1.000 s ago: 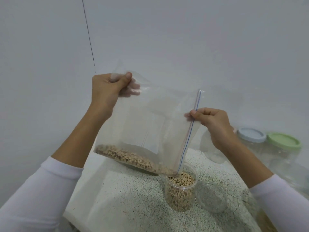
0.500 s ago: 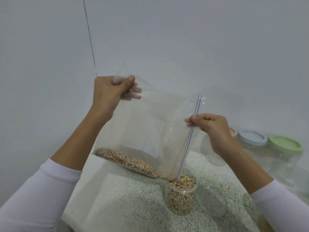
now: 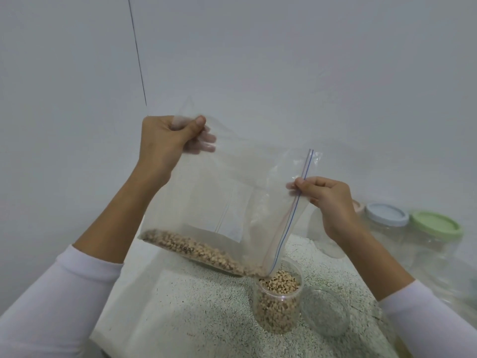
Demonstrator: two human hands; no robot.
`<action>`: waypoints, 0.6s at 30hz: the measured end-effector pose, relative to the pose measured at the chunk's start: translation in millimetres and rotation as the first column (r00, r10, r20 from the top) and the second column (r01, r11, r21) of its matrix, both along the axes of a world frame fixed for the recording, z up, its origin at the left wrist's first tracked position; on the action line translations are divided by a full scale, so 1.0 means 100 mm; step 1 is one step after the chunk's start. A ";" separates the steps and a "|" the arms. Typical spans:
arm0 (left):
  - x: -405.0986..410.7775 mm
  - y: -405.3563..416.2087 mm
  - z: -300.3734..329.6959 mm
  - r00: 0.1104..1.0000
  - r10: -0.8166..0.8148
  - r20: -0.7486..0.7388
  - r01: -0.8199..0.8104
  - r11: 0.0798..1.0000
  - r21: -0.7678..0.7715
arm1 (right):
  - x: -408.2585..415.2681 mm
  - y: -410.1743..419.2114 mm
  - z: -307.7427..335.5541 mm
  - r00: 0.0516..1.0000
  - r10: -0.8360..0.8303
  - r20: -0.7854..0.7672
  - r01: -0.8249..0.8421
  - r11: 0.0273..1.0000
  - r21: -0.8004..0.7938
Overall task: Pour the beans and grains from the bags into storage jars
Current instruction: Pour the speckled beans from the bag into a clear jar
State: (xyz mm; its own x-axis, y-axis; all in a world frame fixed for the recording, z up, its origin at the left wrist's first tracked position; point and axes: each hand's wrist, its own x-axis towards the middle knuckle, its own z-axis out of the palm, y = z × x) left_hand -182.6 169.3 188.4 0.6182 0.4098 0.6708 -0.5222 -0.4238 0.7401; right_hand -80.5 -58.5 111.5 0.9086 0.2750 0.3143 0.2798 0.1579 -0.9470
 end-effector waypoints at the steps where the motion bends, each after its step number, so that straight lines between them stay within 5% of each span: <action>1: 0.00 0.00 0.00 1.000 -0.001 -0.004 0.001 1.000 0.004 | -0.01 0.00 0.00 1.000 0.006 0.002 -0.006 1.000 -0.007; 18: 0.00 -0.03 0.04 1.000 0.005 -0.029 -0.004 1.000 0.011 | -0.06 -0.02 0.05 1.000 0.009 0.025 -0.008 1.000 -0.026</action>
State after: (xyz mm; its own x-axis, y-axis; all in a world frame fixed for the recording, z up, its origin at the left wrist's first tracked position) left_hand -182.7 166.3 192.6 0.6355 0.4056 0.6570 -0.4986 -0.4341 0.7503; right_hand -86.0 -60.3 116.3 0.8981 0.2910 0.3299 0.3026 0.1357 -0.9434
